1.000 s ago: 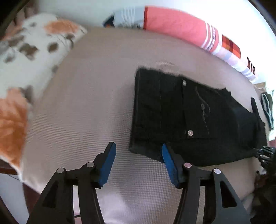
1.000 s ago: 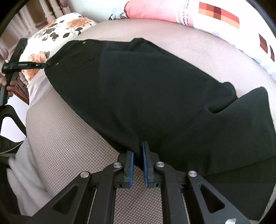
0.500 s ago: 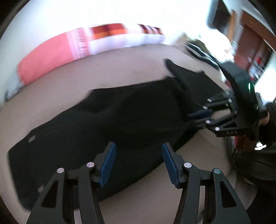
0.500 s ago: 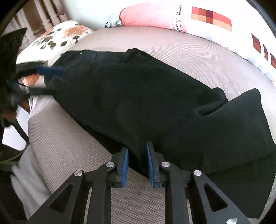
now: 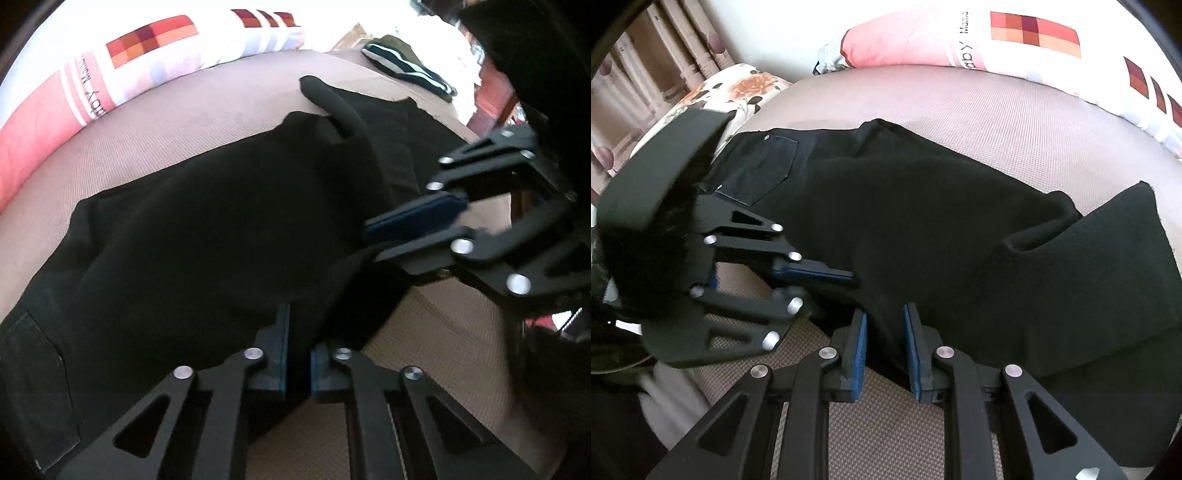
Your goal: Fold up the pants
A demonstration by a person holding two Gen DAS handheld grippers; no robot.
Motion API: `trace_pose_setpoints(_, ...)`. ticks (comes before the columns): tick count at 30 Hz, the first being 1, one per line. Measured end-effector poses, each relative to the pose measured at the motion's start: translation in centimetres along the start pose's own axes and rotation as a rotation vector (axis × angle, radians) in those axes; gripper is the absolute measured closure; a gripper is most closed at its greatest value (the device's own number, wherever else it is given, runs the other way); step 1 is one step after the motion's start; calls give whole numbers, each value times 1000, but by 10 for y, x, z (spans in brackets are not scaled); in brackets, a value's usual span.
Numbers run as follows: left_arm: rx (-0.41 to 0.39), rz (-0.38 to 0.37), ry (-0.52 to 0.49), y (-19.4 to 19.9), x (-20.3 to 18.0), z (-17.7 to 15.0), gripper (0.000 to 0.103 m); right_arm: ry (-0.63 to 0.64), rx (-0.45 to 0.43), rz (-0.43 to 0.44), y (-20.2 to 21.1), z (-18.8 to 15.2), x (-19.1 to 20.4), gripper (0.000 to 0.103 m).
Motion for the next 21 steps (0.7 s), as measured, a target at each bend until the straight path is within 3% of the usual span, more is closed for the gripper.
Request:
trace_pose_setpoints(3,-22,-6,12,5,4,-1,98,-39,-28,56,14,-6,-11,78)
trace_pose_setpoints(6,-26,-11,21,10,6,-5,98,-148,-82,79,35,-14,-47,74)
trace_pose_setpoints(11,-30,-52,74,10,12,-5,98,-509,-167,70,57,-43,-164,72)
trace_pose_setpoints(15,-26,-70,108,9,15,-5,98,-823,-274,148,66,-79,-251,72)
trace_pose_setpoints(21,-20,-78,128,9,14,-7,98,-925,-342,170,68,-80,-293,72)
Point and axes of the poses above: each gripper's, at about its wrist camera, not at the fingertips, and y roughly against the way its jaws point, x to its left, z to its top, the point moved 5 cm from there along -y, roughly the way its jaws point, and after that the axes turned 12 degrees about x, right-handed, at the moved point
